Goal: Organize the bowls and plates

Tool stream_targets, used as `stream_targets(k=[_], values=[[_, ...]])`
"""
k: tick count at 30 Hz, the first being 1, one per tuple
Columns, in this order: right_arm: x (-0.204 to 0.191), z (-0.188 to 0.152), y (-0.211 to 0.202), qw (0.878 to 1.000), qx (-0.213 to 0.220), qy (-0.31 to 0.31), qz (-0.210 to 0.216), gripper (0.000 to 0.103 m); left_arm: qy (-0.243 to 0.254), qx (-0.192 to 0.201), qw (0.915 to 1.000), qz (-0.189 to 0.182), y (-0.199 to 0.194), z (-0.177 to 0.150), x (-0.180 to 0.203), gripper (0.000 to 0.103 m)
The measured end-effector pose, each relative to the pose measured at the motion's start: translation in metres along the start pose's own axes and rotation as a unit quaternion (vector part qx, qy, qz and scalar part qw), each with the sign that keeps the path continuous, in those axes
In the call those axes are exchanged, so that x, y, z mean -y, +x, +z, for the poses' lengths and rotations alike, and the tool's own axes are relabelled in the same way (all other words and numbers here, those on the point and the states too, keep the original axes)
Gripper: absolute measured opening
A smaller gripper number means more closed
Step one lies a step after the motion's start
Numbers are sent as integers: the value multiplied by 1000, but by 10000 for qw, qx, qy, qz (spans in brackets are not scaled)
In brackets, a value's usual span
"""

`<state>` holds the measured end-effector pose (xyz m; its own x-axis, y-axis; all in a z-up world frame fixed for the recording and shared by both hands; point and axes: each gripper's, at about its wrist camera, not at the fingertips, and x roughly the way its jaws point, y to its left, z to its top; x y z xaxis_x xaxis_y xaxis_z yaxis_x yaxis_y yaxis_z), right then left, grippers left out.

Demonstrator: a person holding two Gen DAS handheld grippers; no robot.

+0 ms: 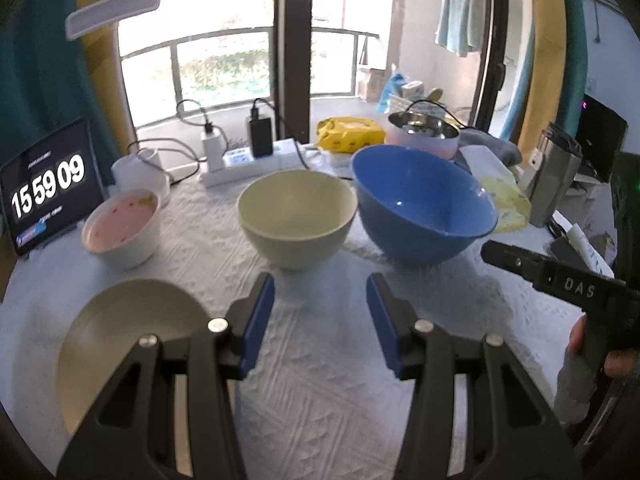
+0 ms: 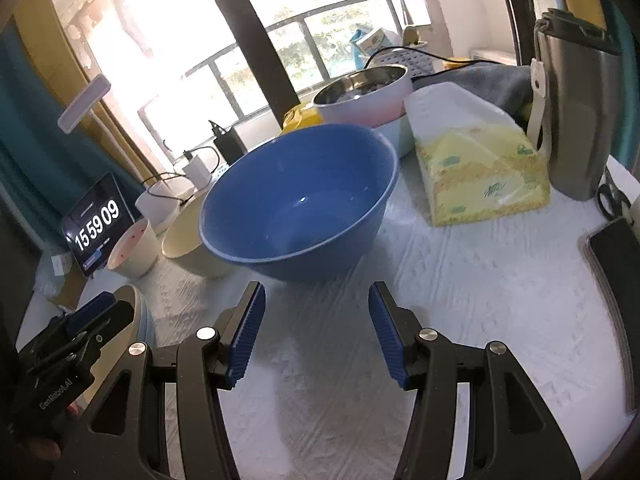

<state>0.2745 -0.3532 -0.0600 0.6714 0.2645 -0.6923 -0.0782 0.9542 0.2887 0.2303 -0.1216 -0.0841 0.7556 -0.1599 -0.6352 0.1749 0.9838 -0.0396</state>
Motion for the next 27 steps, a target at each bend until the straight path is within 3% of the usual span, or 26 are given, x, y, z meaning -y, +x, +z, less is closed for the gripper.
stream_targets(k=[10, 27], values=[[10, 21, 3, 9995, 286, 118, -38, 57, 126, 128, 9995, -264, 12, 16, 16, 50], [33, 10, 48, 9983, -375, 256, -357, 57, 244, -82, 9990, -364, 40, 18, 33, 50]])
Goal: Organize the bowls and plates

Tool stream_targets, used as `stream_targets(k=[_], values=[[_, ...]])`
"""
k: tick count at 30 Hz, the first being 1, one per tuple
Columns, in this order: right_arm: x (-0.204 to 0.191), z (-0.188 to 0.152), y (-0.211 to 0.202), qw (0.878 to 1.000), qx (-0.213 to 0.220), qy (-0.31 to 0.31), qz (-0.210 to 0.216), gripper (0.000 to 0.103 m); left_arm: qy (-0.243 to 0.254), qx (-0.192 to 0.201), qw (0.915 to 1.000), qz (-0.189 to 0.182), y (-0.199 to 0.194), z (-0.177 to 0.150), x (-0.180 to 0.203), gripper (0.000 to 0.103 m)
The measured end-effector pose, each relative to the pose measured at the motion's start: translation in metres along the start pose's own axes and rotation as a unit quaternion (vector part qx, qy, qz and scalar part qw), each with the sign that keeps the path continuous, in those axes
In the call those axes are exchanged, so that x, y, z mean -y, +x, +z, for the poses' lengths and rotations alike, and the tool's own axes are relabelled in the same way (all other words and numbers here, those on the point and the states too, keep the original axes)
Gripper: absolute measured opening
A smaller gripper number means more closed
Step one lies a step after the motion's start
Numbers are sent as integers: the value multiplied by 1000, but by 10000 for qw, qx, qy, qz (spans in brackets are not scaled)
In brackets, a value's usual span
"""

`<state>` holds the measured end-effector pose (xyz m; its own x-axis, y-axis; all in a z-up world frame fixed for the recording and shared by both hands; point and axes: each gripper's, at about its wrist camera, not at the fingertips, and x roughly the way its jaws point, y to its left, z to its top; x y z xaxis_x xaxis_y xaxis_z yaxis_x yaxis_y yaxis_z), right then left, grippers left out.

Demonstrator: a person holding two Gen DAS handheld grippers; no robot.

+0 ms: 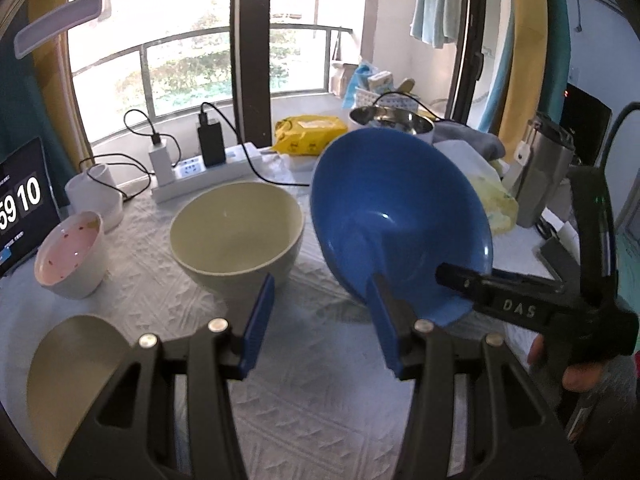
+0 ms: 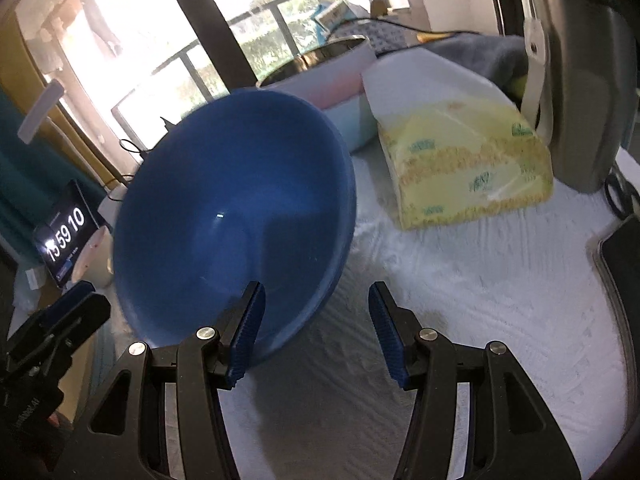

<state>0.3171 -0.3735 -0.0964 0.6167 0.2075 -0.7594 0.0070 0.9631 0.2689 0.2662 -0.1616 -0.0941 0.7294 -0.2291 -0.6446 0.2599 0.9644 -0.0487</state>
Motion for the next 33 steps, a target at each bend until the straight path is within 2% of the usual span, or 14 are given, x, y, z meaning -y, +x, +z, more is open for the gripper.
stream_targets(k=[9, 13, 18, 21, 25, 33], values=[[8, -4, 8, 9999, -83, 57, -29, 57, 237, 28, 9997, 63, 19, 0, 14, 50], [7, -5, 7, 10000, -77, 38, -30, 46, 249, 48, 9996, 92, 26, 0, 16, 48], [7, -6, 4, 10000, -45, -57, 11, 28, 330, 62, 9994, 12, 28, -1, 21, 31], [1, -9, 1, 9998, -13, -210, 17, 19, 441, 103, 9990, 3, 27, -2, 25, 28], [2, -14, -4, 9999, 15, -172, -4, 18, 444, 85, 9990, 12, 25, -2, 25, 24], [-4, -18, -20, 9996, 123, -244, 70, 17, 310, 54, 9995, 20, 16, -4, 18, 24]])
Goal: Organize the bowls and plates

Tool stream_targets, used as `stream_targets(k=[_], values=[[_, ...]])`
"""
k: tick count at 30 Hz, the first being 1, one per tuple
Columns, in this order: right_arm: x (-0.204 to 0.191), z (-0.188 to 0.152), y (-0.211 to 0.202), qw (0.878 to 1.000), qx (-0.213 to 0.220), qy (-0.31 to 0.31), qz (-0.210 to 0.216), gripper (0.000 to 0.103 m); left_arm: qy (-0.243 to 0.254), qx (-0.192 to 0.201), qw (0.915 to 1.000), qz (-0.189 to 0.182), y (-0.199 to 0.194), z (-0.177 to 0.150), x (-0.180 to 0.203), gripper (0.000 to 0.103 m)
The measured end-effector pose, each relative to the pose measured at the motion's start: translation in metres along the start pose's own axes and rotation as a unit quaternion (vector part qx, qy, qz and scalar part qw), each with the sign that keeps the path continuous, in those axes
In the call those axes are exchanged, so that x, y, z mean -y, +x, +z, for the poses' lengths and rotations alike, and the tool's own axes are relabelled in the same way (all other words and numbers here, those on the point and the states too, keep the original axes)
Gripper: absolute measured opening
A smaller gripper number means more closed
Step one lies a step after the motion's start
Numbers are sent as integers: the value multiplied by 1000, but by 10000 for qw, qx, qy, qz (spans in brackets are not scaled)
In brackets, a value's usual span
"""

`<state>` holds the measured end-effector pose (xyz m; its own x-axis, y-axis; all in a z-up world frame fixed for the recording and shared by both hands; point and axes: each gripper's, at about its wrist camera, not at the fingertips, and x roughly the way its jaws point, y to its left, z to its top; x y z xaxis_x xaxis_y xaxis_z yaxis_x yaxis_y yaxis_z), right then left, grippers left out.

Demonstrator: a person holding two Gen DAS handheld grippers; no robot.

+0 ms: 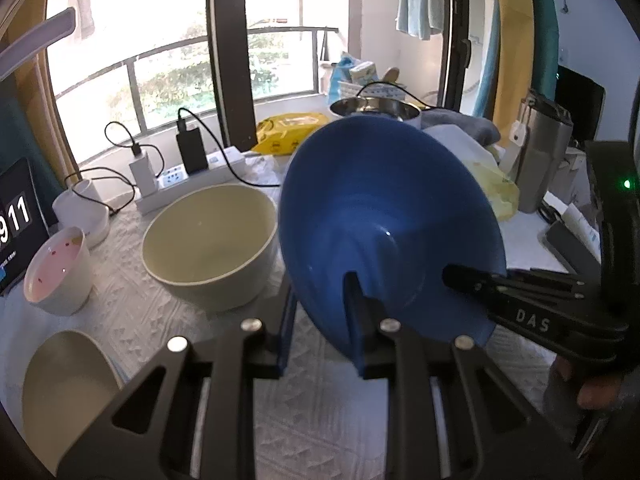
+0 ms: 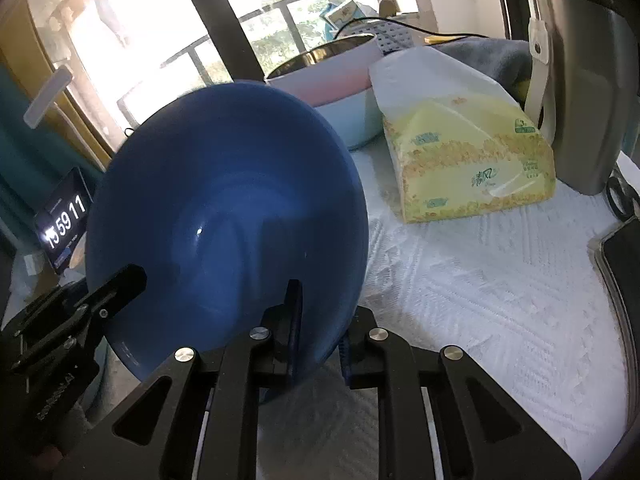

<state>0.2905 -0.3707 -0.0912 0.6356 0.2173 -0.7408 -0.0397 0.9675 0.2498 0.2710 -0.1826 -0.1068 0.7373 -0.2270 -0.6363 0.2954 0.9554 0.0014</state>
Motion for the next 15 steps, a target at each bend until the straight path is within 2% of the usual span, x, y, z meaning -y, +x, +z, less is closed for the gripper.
stream_targets(k=[15], values=[[-22, 0, -21, 9998, 83, -122, 98, 17, -129, 160, 9998, 2, -37, -8, -14, 24]])
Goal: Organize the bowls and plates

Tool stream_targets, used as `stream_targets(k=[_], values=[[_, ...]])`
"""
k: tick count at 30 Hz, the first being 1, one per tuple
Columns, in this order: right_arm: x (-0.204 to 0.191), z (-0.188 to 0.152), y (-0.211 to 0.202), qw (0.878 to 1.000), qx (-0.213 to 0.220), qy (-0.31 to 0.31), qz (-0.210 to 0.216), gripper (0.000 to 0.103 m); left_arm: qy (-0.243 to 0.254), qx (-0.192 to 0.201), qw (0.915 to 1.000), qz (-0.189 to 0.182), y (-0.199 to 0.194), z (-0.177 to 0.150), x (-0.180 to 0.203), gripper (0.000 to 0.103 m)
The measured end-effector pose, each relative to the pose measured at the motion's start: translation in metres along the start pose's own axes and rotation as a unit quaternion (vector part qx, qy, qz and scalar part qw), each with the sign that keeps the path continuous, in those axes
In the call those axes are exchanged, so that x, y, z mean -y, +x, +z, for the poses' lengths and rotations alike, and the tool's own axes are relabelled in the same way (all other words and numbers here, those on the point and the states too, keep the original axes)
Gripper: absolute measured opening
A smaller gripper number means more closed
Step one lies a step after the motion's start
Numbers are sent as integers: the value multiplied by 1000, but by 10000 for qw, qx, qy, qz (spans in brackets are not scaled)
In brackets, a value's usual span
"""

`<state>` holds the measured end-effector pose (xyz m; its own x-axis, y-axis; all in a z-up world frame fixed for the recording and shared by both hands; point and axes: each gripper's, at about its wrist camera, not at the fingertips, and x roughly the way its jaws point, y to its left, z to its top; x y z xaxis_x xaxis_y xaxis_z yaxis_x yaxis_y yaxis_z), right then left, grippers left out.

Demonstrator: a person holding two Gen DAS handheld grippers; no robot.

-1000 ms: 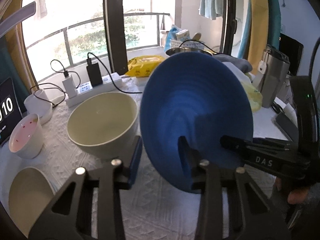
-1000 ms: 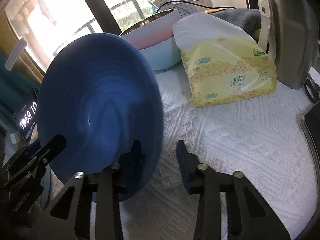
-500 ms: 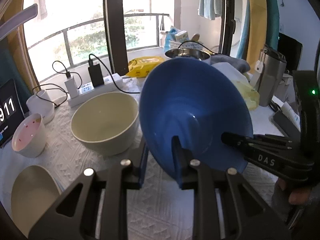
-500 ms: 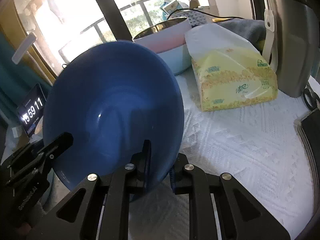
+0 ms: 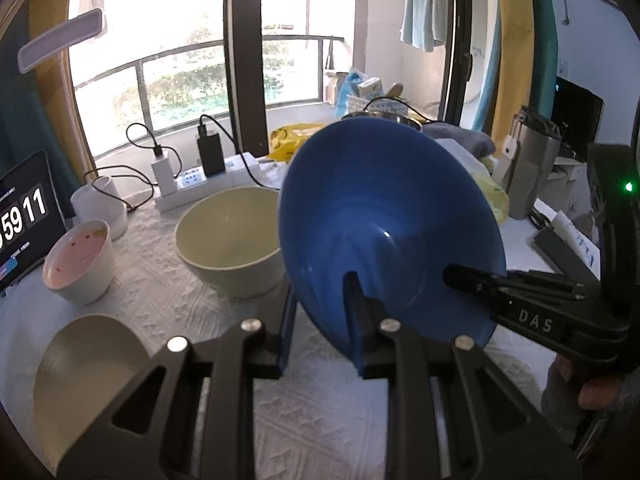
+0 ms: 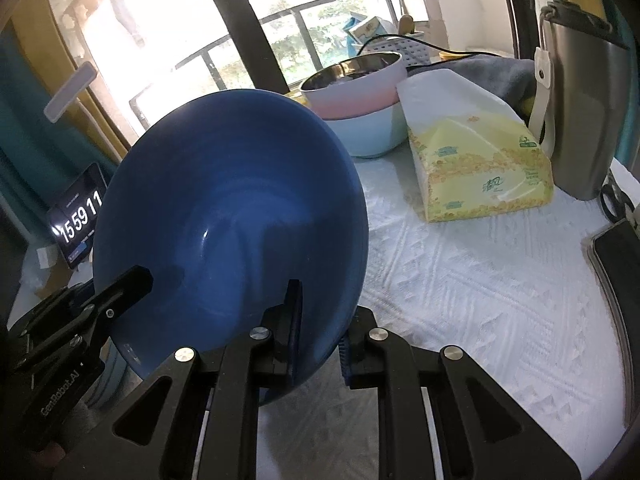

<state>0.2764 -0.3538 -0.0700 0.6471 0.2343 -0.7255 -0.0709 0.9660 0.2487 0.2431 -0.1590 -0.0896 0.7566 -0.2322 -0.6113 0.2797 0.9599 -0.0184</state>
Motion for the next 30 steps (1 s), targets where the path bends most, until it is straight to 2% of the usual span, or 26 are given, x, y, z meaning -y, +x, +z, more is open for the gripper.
stream_targets(k=[13, 30], values=[[-35, -15, -14, 9999, -15, -156, 30, 17, -180, 61, 9998, 1, -29, -14, -21, 24], [-74, -33, -12, 9991, -258, -327, 45, 17, -457, -26, 9989, 17, -53, -39, -53, 24]])
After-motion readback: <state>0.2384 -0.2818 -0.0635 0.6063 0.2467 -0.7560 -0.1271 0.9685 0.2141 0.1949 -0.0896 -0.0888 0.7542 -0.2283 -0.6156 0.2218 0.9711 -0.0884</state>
